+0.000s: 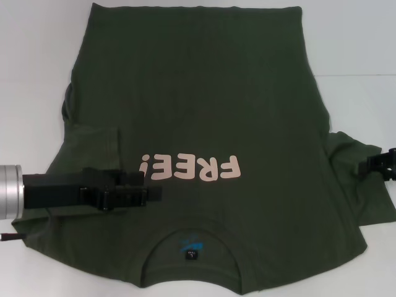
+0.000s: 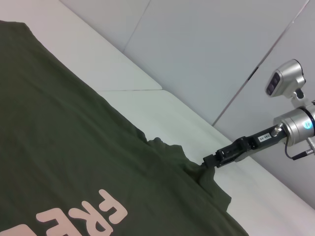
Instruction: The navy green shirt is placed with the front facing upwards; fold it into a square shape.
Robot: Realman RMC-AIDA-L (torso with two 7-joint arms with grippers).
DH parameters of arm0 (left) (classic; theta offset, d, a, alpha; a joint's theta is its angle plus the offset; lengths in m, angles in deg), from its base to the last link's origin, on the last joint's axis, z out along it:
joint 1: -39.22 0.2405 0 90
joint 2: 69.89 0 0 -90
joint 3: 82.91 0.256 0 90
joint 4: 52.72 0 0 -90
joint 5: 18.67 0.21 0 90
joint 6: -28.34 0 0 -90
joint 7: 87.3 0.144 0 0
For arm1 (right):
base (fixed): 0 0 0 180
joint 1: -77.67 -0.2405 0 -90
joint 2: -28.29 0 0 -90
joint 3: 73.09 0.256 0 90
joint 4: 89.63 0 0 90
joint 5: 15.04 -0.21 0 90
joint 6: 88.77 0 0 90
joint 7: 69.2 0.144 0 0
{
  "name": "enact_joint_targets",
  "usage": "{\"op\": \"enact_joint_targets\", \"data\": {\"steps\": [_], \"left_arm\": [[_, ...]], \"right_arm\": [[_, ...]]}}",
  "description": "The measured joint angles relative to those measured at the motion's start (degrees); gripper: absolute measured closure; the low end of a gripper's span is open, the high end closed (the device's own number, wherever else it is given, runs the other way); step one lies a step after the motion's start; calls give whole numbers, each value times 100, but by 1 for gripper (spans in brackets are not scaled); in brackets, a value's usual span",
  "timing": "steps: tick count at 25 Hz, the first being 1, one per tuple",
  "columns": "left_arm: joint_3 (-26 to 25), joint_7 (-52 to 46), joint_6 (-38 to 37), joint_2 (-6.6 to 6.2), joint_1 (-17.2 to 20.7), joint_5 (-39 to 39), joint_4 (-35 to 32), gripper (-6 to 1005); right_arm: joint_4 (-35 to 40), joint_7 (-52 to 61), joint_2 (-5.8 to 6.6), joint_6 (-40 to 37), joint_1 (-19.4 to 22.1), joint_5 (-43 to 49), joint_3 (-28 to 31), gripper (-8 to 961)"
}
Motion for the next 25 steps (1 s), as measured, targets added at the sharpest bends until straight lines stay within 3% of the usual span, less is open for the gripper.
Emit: {"op": "enact_joint_targets", "data": {"steps": [7, 18, 25], "left_arm": [[-1, -10, 12, -1, -10, 0, 1, 275], [-6, -20, 30, -5, -47, 0, 0, 275], [-6, -18, 31, -5, -56, 0, 0, 275]], "right_arm": [[16, 113, 71, -91, 39, 32, -45, 419], [0, 128, 37, 24, 27, 93, -40, 434], [19, 20, -7, 101, -19, 79, -44, 510]]}}
